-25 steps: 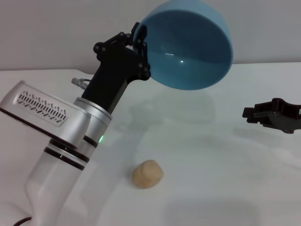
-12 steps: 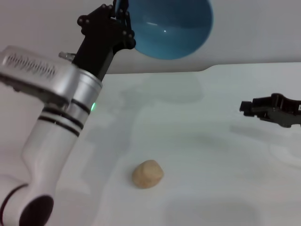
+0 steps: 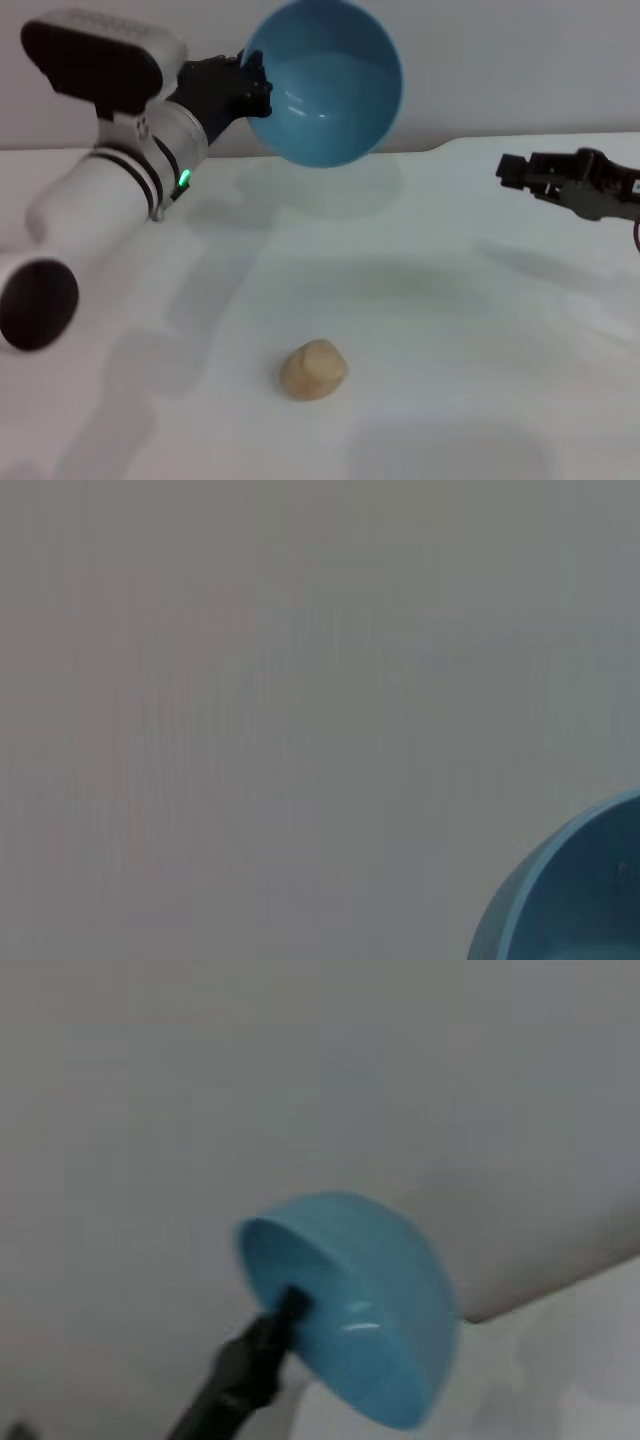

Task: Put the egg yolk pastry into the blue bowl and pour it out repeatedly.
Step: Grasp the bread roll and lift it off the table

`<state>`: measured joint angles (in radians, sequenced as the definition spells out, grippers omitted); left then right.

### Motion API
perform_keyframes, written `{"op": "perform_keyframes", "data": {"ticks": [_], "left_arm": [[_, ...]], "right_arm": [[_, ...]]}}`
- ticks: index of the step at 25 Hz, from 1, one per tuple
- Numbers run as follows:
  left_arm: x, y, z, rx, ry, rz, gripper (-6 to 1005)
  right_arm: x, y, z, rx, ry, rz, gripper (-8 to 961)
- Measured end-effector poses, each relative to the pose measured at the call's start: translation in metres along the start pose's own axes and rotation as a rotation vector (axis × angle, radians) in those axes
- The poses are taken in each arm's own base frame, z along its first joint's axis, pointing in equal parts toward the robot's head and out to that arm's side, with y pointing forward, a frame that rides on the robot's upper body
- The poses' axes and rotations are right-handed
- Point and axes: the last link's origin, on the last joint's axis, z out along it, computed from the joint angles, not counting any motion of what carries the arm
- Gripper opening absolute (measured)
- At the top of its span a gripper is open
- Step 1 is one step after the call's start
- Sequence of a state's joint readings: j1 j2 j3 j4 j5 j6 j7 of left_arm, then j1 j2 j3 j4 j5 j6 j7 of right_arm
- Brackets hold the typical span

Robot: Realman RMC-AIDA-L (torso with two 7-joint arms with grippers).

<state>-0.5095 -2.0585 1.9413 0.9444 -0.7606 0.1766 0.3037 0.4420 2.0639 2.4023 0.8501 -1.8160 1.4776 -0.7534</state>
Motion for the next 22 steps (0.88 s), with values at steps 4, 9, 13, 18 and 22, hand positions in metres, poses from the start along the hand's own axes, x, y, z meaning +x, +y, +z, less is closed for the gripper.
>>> {"op": "perform_keyframes", "data": {"ticks": [4, 9, 13, 18, 22], "left_arm": [[0.015, -0.015, 0.004, -0.006, -0.111, 0.003, 0], [0.023, -0.033, 0.007, -0.009, -0.286, 0.004, 0], [0.022, -0.046, 0.005, 0.012, -0.376, 0.016, 0], [0.024, -0.06, 0.002, 0.034, -0.48, 0.008, 0], [0.021, -0.068, -0.003, 0.057, -0.617, 0.031, 0]], "right_arm": [[-0.003, 0.012, 0.006, -0.061, 0.028, -0.024, 166], [-0.002, 0.021, 0.017, -0.07, 0.101, -0.076, 168], [0.005, 0.022, 0.03, 0.001, 0.216, -0.117, 169], [0.01, 0.021, 0.047, 0.211, 0.425, -0.144, 171], [0.006, 0.038, 0.061, 0.316, 0.512, -0.216, 172]]}}
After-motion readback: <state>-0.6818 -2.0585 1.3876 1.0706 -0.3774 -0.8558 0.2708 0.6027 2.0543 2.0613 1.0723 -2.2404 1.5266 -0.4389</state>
